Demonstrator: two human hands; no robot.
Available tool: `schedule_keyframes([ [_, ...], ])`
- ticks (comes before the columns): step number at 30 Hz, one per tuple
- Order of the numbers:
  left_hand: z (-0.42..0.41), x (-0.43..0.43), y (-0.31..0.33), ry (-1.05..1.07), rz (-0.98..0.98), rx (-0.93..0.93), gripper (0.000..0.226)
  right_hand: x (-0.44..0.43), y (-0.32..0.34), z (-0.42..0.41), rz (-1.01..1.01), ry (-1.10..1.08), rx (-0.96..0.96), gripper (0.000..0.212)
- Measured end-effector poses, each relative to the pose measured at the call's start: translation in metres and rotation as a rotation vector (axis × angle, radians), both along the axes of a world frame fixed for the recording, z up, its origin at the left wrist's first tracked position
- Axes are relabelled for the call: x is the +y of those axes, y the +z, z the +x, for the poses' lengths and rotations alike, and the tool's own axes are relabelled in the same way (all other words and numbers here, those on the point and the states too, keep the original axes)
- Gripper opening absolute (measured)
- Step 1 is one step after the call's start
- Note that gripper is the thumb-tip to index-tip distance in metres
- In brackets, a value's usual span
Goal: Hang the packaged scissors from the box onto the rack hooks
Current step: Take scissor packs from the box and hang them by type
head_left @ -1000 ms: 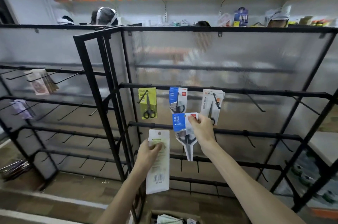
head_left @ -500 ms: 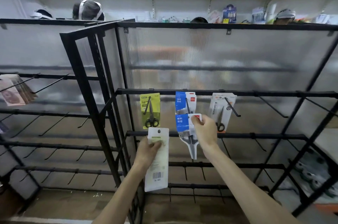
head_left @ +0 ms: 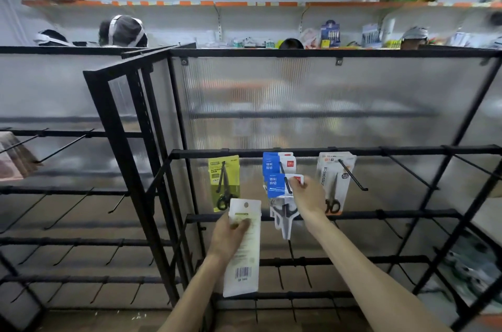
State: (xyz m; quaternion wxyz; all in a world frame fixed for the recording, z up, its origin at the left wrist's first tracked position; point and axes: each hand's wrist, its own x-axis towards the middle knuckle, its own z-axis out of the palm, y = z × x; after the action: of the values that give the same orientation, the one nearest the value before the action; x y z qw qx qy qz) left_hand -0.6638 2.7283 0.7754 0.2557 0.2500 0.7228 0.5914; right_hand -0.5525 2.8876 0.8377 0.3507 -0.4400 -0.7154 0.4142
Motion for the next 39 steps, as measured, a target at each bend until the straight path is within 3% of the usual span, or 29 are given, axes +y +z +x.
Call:
schedule_keyframes([
  [9,-0.016,-0.004,-0.005,-0.005,0.031,0.008,0.003,0.04,0.004,-0.038,-0.022,-0.023,0.044,0.043],
  [14,-0.011,-0.003,-0.008,-0.001,0.048,-0.003,0.011,0.021,-0.024,-0.022,-0.005,-0.081,-0.013,0.011],
  [16,-0.001,0.0,-0.006,-0.001,0.048,0.01,0.014,-0.009,-0.042,-0.003,-0.017,0.023,-0.049,0.01],
  [18,0.014,0.006,-0.004,-0.013,0.025,0.103,0.015,-0.049,-0.045,0.016,-0.099,0.228,-0.068,0.019],
  [20,0.032,0.014,-0.001,-0.064,0.004,0.323,0.019,-0.08,-0.034,0.03,-0.222,0.393,-0.033,0.035],
  [23,0.068,0.025,0.009,-0.131,0.066,0.646,0.026,-0.092,-0.014,0.045,-0.29,0.391,0.047,0.034],
  [25,0.096,0.032,0.015,-0.18,0.147,0.506,0.036,-0.087,-0.004,0.061,-0.243,0.353,0.043,0.028],
  [27,0.12,0.032,0.024,-0.21,0.125,0.355,0.03,-0.081,0.001,0.08,-0.202,0.351,-0.003,0.027],
  [29,0.139,0.029,0.029,-0.23,0.021,0.393,0.015,-0.073,0.001,0.103,-0.192,0.279,-0.015,0.025],
  [31,0.143,0.019,0.029,-0.344,-0.067,0.532,0.04,-0.062,0.0,0.125,-0.202,0.178,0.034,0.022],
  [33,0.147,0.01,0.03,-0.363,-0.133,0.537,0.052,-0.055,0.002,0.153,-0.207,0.121,0.099,0.017],
  [39,0.162,-0.025,0.029,-0.137,-0.298,0.518,0.045,-0.058,0.013,0.223,-0.162,0.126,0.233,0.009],
])
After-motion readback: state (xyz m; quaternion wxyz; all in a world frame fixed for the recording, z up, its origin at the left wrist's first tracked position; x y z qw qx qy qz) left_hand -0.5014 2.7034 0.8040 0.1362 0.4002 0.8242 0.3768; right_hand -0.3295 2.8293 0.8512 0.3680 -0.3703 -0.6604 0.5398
